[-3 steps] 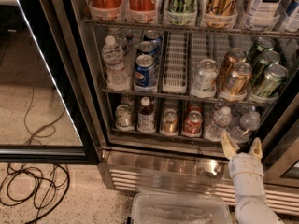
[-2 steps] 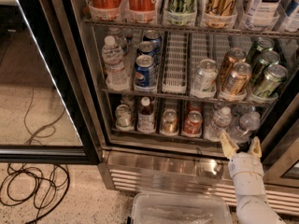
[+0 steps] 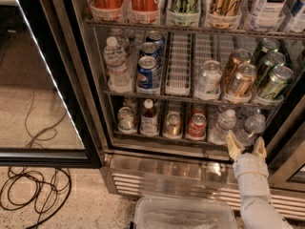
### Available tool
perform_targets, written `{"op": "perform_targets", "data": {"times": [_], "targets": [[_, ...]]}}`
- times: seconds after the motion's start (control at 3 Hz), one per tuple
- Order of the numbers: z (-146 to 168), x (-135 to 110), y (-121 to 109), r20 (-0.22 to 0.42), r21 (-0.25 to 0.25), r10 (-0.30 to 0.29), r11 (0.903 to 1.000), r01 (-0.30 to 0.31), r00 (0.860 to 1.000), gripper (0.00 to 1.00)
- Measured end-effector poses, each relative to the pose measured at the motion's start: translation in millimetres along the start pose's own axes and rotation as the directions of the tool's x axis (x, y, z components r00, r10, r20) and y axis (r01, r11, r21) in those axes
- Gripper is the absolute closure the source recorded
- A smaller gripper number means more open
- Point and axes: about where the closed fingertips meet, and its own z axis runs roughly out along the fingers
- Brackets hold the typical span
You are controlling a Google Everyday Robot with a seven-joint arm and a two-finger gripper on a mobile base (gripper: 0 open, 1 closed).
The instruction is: Pick water bottle from bottom shelf of fridge
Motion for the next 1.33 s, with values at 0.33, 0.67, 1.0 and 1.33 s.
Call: {"op": "perform_targets", "data": {"times": [0.33, 0.67, 1.0, 1.33], "targets": [[5.9, -0.1, -3.4, 0.018, 0.008, -0.008, 0.9999, 0.007, 1.000, 0.32], [11.0, -1.0, -9.0, 0.036, 0.024, -0.021, 0.9995, 0.021, 0.999, 0.32], [48.7, 4.3, -23.0, 0.082, 0.047, -0.051, 0.9978, 0.047, 0.995, 0.32], [54.6, 4.2, -24.2, 0.090, 0.051, -0.050, 0.9977, 0.046, 0.995, 0.32]]}}
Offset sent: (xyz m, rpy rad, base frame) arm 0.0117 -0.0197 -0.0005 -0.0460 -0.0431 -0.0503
